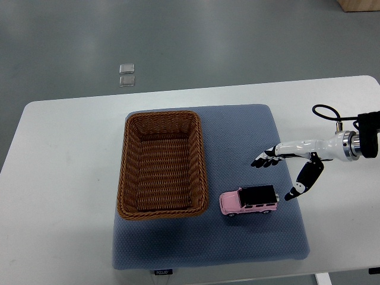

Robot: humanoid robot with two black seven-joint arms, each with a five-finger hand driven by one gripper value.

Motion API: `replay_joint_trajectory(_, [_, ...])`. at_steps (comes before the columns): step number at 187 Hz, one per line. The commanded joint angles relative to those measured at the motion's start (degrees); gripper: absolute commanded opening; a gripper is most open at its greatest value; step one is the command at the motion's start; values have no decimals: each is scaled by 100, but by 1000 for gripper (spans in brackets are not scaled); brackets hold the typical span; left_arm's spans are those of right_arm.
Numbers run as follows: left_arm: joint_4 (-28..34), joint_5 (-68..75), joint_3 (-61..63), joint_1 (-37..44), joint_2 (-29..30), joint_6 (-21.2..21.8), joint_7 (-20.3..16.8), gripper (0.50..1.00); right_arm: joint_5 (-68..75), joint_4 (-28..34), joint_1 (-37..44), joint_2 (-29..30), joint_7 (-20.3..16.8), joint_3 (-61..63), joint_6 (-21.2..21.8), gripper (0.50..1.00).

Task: Place pink car in brown basket
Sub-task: 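Move the right hand down and over the pink toy car, then close the right hand's fingers around the pink car's body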

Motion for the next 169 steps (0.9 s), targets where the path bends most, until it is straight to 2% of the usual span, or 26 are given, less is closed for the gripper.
replay_joint_trajectory(1, [1, -1, -5, -2, 0, 1, 19, 1000, -48, 32, -186, 34, 6, 9, -235, 907])
replay_joint_trajectory(91, [9, -1, -5, -2, 0, 1, 19, 1000, -356, -100, -669, 517, 199, 9, -860, 897])
replay_joint_trajectory(104, [9, -1, -5, 7, 0, 1, 19, 1000, -364, -126, -705, 561, 208, 9, -912, 879])
replay_joint_trajectory(119, [9, -1, -5, -2, 0, 1, 19, 1000, -443, -170, -775, 587, 226, 18, -947, 836])
replay_joint_trajectory(140, [9, -1, -5, 7, 0, 1, 19, 1000, -452, -267, -819, 702, 252, 18, -1027, 827])
replay_joint_trajectory(164, [9, -1, 3, 7, 0, 10, 19, 1000, -496, -302, -872, 763, 261, 18, -1035, 776])
replay_joint_trajectory(169, [18, -1, 3, 7, 0, 1, 19, 1000, -522, -319, -880, 772, 270, 18, -1035, 752])
